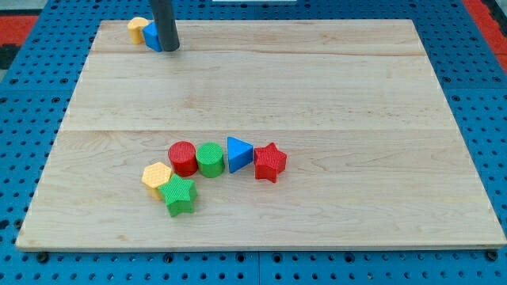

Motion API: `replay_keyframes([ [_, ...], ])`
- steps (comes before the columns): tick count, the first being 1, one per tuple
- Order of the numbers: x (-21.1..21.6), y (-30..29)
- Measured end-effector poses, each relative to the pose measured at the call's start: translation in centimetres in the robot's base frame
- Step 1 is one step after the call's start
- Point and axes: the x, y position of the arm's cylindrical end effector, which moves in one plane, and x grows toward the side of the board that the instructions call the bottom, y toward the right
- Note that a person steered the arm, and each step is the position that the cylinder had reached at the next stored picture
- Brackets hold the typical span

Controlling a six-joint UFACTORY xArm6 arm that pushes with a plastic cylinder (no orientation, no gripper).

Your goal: Push the blue triangle closer to the blue cube

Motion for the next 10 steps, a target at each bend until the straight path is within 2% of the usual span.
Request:
replay_keyframes([
  [1, 1.7, 8.2],
  [3, 16.6, 29.9],
  [4, 24.8, 31.0],
  [5, 29.9, 20.6],
  [6, 32.6, 13.3],
  [7, 30.3, 5.9],
  [8, 25.2, 7.2],
  [9, 23.4, 13.7],
  [10, 24.1, 17.1],
])
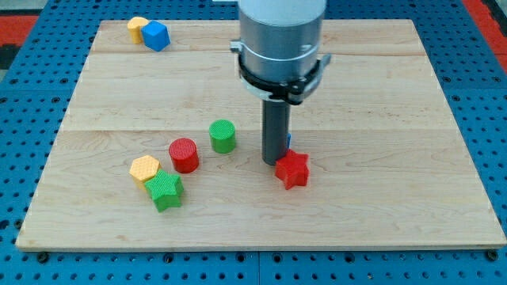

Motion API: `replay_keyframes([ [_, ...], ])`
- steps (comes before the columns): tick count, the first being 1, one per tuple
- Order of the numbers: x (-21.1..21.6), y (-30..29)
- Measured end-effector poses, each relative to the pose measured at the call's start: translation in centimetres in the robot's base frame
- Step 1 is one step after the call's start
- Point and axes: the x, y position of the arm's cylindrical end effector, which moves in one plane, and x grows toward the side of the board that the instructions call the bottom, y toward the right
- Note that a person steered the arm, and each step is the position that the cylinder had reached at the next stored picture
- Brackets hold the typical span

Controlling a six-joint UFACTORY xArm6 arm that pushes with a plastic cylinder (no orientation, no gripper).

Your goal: Push the blue triangle closer to the blue cube

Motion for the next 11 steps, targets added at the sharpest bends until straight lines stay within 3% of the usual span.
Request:
replay_keyframes([
  [1, -1.8, 0.7],
  [3, -12.4, -6.9],
  [4, -13.9, -4.7],
  [5, -13.9, -1.9],
  [11, -13.5, -2.5],
])
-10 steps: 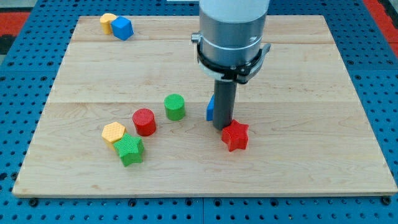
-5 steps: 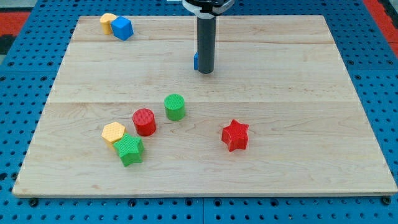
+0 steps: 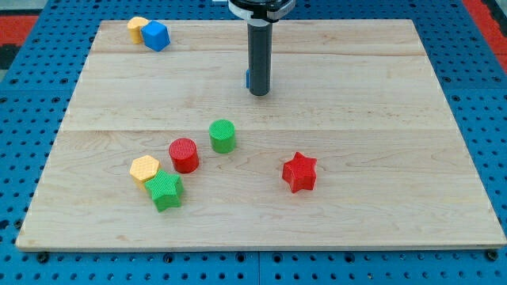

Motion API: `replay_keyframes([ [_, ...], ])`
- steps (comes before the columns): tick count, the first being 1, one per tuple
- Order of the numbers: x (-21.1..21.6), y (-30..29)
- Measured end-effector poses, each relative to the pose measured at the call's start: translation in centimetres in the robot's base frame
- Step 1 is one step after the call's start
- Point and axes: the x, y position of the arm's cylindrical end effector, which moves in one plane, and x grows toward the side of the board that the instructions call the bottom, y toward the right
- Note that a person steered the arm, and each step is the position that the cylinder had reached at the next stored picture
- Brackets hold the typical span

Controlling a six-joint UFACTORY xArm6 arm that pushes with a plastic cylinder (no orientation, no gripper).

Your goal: Push the blue triangle closer to the blue cube

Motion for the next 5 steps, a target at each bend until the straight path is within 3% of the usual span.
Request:
replay_keyframes([
  [3, -1.0, 7.7],
  [5, -6.8, -10.5],
])
